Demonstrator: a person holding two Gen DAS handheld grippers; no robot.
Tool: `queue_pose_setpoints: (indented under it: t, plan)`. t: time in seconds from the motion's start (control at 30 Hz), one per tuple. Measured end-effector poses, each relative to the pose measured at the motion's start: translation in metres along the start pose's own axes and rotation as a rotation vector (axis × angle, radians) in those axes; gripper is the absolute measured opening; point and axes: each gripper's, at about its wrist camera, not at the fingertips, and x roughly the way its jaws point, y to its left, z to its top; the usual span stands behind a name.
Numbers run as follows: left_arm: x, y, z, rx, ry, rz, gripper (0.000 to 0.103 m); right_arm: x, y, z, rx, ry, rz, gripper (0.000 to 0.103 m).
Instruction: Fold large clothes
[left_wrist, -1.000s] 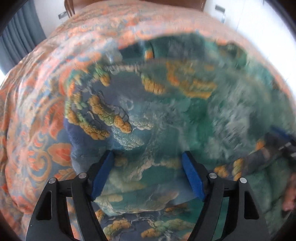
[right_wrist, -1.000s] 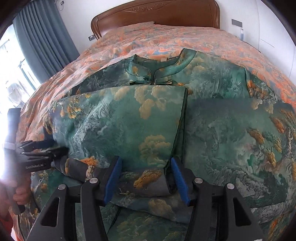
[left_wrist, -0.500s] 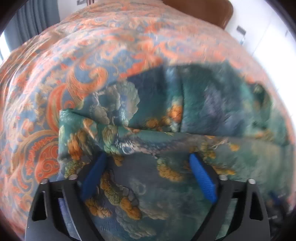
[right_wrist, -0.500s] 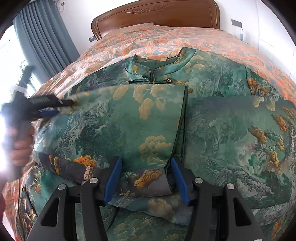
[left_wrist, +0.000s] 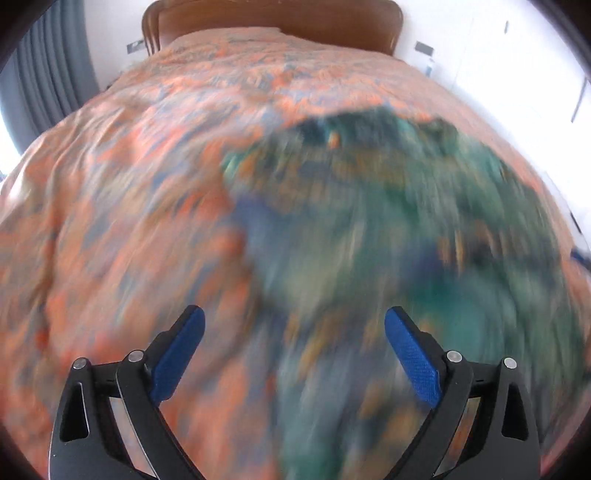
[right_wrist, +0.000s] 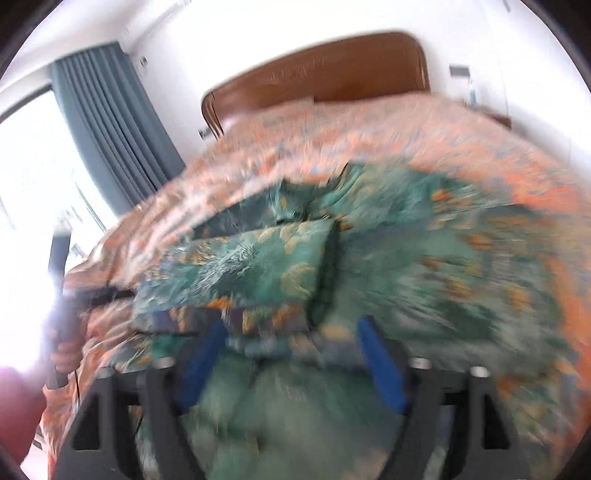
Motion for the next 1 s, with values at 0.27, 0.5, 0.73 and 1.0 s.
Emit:
queue_pose_setpoints:
  t: [0.27, 0.5, 0.73, 1.0]
  plan:
    - [-0.032, 0.023, -0.132, -0.128, 0.092, -0.173, 0.099, -0.142, -0.117, -0.076, 0.205, 0.06, -0.191, 0.087]
    - [-0.019, -0.014, -0.128, -0.097, 0.129, -0.315, 0.093, -0.162, -0.166, -0.132, 0.397, 0.204, -0.096, 0.087]
    - [-0.015, -0.038, -0.126, -0.051, 0.199, -0.262, 0.033, -0.118, -0.13, -0.143, 0.291, 0.357, -0.007, 0.047]
    - [-0.053, -0.011, -0.118, -0.16, 0.135, -0.322, 0.016, -0.121, -0.068, -0.113, 0.159, 0.321, -0.012, 0.022]
